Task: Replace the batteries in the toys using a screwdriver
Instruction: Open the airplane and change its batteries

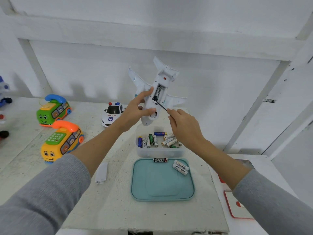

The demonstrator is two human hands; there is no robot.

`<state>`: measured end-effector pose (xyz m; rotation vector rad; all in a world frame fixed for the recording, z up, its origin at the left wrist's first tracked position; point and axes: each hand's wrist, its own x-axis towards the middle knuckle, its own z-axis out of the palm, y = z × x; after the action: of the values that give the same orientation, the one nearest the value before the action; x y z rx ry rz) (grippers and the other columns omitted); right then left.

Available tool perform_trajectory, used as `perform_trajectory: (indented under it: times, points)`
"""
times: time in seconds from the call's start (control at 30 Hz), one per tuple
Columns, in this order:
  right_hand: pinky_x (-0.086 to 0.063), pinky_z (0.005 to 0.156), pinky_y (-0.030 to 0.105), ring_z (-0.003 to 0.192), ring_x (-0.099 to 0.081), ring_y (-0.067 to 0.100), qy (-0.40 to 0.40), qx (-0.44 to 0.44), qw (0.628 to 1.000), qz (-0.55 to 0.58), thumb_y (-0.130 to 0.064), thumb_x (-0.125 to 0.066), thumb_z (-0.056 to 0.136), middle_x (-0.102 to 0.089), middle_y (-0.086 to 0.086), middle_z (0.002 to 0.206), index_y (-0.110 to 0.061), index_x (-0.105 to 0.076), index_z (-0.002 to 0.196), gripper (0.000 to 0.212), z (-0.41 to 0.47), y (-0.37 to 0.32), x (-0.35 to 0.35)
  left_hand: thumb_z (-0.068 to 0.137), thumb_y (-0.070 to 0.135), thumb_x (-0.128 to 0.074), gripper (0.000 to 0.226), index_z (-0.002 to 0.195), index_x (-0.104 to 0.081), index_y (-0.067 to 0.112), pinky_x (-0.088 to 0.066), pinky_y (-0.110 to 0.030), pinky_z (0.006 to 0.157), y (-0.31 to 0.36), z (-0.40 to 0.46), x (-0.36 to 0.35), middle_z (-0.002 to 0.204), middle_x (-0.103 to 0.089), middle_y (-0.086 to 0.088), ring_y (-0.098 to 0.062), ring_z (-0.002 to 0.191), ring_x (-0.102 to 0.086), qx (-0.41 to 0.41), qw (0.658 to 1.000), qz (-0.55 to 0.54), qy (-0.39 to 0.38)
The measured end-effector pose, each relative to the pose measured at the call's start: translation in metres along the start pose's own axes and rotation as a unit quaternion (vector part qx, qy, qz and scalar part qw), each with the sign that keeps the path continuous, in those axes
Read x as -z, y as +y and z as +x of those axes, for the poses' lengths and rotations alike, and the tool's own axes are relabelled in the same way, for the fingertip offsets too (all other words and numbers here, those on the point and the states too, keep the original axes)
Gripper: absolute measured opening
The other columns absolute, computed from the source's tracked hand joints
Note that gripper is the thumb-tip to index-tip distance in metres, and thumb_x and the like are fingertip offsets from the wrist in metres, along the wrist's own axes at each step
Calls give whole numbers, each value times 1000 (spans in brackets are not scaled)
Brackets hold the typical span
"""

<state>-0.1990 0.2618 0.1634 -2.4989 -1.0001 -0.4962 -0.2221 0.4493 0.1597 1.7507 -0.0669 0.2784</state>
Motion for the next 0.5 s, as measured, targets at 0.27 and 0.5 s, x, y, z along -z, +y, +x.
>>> perform_trajectory:
  times: [0.27,0.5]
  points:
    - [-46,70,34,87,-59,26,-1,-29,999,27,-18,-43,95,-67,5,96,-15,-61,114,26,2,7,19,85,6,-67,62,125,-43,48,-52,-32,91,-2,-1,6,126,-51,-3,-37,109,-58,12,1000,22,-18]
    - [-38,64,29,83,-57,26,4,-72,997,-12,-23,-50,92,-66,7,92,-10,-55,103,17,30,20,35,86,6,-67,64,131,-42,43,-52,-23,87,-1,-4,12,119,-47,23,-20,105,-58,7,995,83,-53]
